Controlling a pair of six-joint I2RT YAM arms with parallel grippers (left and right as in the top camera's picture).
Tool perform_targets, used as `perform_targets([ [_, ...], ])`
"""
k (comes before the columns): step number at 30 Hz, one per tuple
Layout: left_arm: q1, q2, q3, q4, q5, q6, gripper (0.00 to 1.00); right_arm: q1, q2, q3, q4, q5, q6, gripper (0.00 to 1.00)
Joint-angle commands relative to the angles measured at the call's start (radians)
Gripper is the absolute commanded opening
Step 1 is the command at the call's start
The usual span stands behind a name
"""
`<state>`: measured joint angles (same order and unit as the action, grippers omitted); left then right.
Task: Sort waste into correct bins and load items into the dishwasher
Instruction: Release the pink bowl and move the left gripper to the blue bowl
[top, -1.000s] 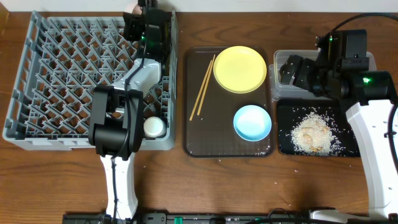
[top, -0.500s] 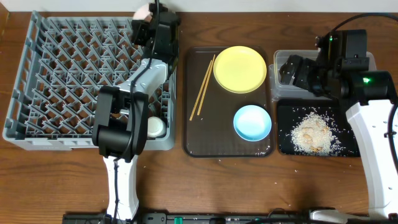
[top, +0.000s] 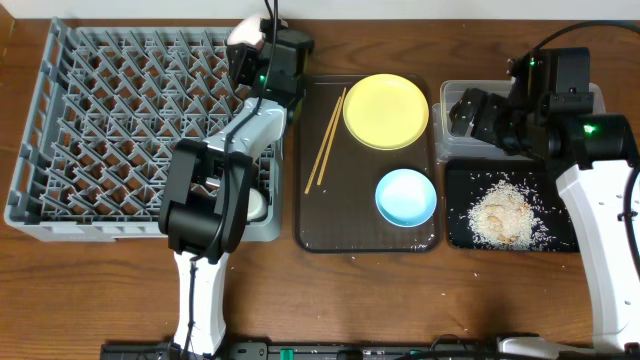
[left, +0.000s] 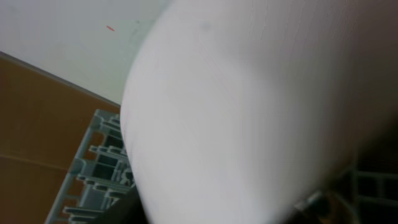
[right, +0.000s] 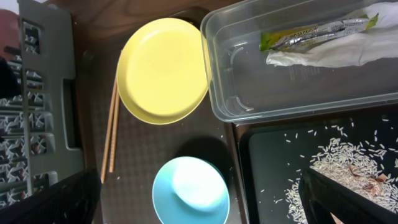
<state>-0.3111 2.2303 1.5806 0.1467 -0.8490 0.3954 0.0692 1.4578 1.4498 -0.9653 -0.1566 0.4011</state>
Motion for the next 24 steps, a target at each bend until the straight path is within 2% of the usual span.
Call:
perform_targets([
  [1, -0.017, 0.010, -0.004, -0.016, 0.007, -0.066, 0.48, 0.003, 0.001, -0.001, 0.000, 0.003, -0.006, 0.99],
  [9, -0.019, -0.026, -0.004, -0.159, 0.130, -0.205, 0.55, 0.003, 0.001, -0.001, 0.000, 0.003, -0.006, 0.99],
  [13, -0.018, -0.062, -0.004, -0.204, 0.213, -0.246, 0.62, 0.003, 0.001, -0.001, 0.000, 0.003, -0.006, 0.99],
  [18, -0.018, -0.148, -0.004, -0.306, 0.371, -0.323, 0.70, 0.003, 0.001, -0.001, 0.000, 0.003, -0.006, 0.99],
  [24, -0.018, -0.274, -0.004, -0.453, 0.594, -0.432, 0.73, 0.003, 0.001, -0.001, 0.000, 0.003, -0.006, 0.99],
])
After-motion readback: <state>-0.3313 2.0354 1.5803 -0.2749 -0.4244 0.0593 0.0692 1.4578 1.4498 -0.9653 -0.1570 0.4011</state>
